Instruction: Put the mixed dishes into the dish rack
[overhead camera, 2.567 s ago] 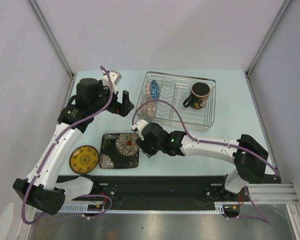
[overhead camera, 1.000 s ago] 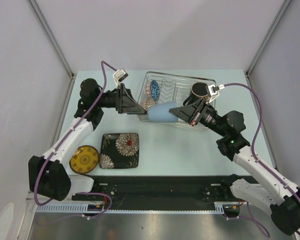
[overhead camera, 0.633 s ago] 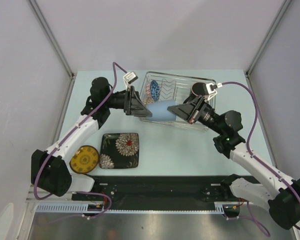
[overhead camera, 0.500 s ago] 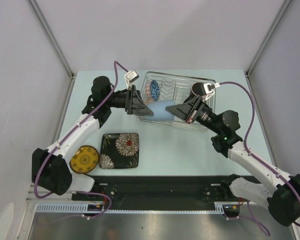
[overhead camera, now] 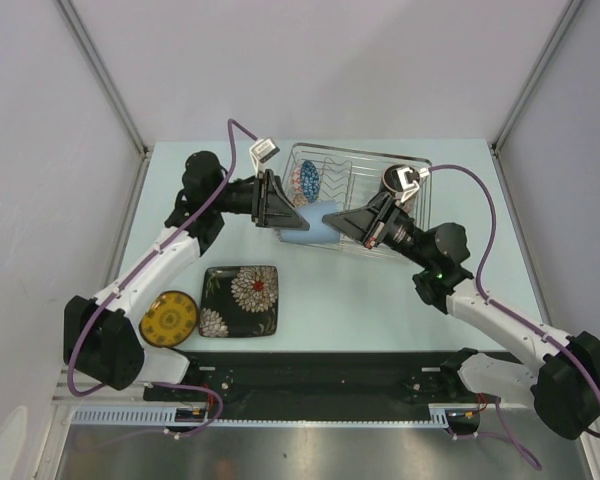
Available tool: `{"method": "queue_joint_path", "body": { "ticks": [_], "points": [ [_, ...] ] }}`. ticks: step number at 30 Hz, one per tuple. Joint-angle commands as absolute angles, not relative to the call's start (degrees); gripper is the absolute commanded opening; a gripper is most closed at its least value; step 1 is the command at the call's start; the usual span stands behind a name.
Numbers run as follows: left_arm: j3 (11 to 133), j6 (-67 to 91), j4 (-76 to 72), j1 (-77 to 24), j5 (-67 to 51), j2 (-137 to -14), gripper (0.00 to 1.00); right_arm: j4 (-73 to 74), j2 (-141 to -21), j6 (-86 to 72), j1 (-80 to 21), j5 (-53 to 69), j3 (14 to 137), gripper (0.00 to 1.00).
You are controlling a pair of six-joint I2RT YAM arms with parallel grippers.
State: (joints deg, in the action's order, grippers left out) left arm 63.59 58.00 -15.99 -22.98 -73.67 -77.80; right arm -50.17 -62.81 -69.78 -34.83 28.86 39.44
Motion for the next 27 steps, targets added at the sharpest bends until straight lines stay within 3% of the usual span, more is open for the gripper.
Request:
{"method": "queue_joint_path", "body": {
  "ticks": [1,2,3,8,11,15,22,24,27],
  "points": [
    [66.3,54.0,-15.8,-24.4,-75.1,-76.6,0.18,-50.9,-62.0,-67.8,-35.0,26.5,39.8,0.10],
    [68.8,51.0,-9.0,-24.4,-74.3,-76.7,0.05,-49.4,-61.4,-67.3,-34.5,26.6,39.8,0.27],
    [70.6,47.2,-4.3,-24.5,-73.5,-76.8,0.01,-47.5,-60.3,-66.7,-34.0,26.7,39.7,0.36],
    [84.4,21.7,26.0,-24.5,-64.5,-79.4,0.00,-26.4,-49.0,-59.7,-25.8,29.8,39.9,0.71],
    [92.2,12.2,37.2,-24.5,-56.9,-84.1,0.00,-11.8,-39.7,-54.6,-18.1,31.8,39.9,0.79],
    [106.0,0.2,49.2,-28.3,-40.0,-93.8,0.00,6.9,-26.9,-48.4,-11.6,30.9,40.4,0.81],
    [148.8,-12.2,67.7,-38.3,-24.9,-122.7,0.00,19.2,-13.4,-47.4,-11.4,21.2,41.0,0.81],
    [149.9,-16.3,66.7,-41.7,-21.3,-126.5,0.00,21.4,-11.3,-46.9,-11.4,20.6,41.0,0.81],
    [139.2,-21.4,58.7,-45.8,-15.5,-124.8,0.00,23.9,-10.0,-47.0,-11.3,20.0,41.0,0.81]
  ]
}}
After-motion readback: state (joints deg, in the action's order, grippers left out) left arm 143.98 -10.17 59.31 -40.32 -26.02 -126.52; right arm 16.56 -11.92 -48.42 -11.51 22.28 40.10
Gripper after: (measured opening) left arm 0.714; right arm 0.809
